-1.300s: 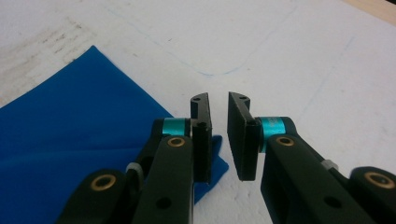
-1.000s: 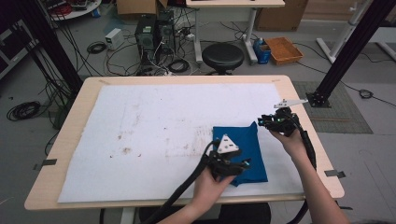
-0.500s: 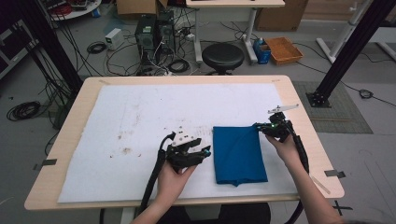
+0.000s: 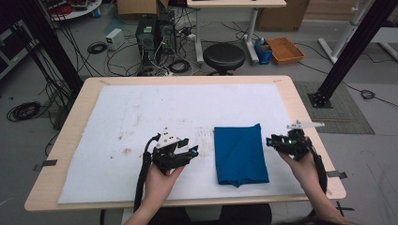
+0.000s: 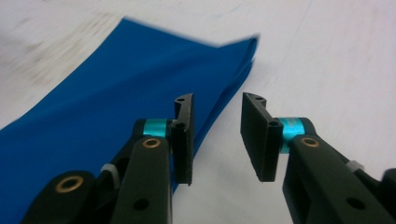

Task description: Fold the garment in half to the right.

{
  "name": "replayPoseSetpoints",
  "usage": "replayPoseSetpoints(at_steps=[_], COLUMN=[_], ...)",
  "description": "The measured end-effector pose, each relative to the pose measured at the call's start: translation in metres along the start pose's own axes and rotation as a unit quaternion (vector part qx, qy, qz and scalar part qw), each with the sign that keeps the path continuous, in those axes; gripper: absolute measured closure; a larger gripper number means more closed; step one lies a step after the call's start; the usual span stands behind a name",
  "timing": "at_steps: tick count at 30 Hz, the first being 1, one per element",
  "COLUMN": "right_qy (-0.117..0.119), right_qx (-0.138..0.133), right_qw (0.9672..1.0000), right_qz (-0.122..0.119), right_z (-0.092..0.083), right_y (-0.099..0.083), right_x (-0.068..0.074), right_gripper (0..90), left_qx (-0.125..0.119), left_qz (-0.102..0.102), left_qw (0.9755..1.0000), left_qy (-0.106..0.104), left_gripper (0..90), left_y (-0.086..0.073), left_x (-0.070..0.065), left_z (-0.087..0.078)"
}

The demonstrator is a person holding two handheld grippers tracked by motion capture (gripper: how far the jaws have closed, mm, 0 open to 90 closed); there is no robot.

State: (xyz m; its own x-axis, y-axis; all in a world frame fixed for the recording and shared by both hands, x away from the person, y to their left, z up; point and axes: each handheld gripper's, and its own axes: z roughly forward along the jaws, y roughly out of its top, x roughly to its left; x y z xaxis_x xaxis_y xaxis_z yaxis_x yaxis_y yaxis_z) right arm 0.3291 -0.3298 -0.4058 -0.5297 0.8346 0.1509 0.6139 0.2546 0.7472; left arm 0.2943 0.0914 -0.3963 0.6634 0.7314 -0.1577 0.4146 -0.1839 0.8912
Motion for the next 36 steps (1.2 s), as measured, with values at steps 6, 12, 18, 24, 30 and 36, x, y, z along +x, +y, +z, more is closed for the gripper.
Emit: replayPoseSetpoints(at_steps=[6,12,18,24,30,36], right_qy=[0.039,0.051,0.037,0.023,0.015,-0.003], right_qx=[0.003,0.037,0.044,0.047,0.023,-0.024], right_qw=[0.9991,0.998,0.9983,0.9986,0.9996,0.9993], right_qz=[0.017,0.007,-0.007,0.001,-0.008,-0.029], right_z=[-0.027,-0.021,-0.025,-0.032,-0.038,-0.045], right_y=[-0.047,-0.064,-0.068,-0.077,-0.072,-0.044], right_x=[0.034,0.047,0.047,0.042,0.04,0.032], right_gripper=[60.2,77.3,89.7,90.0,84.3,74.0], left_qx=[-0.003,-0.002,-0.003,0.001,-0.002,-0.011], left_qz=[0.002,-0.001,-0.005,-0.005,-0.002,0.002], left_qw=[0.9999,0.9998,0.9997,0.9998,0.9998,0.9998], left_qy=[0.013,0.021,0.023,0.02,0.018,0.016], left_gripper=[51.9,51.6,51.5,51.1,51.0,46.6], left_y=[-0.002,-0.007,-0.008,-0.009,-0.006,0.001], left_x=[0.005,0.01,0.014,0.015,0.016,0.028], left_z=[-0.01,-0.02,-0.023,-0.022,-0.023,-0.028])
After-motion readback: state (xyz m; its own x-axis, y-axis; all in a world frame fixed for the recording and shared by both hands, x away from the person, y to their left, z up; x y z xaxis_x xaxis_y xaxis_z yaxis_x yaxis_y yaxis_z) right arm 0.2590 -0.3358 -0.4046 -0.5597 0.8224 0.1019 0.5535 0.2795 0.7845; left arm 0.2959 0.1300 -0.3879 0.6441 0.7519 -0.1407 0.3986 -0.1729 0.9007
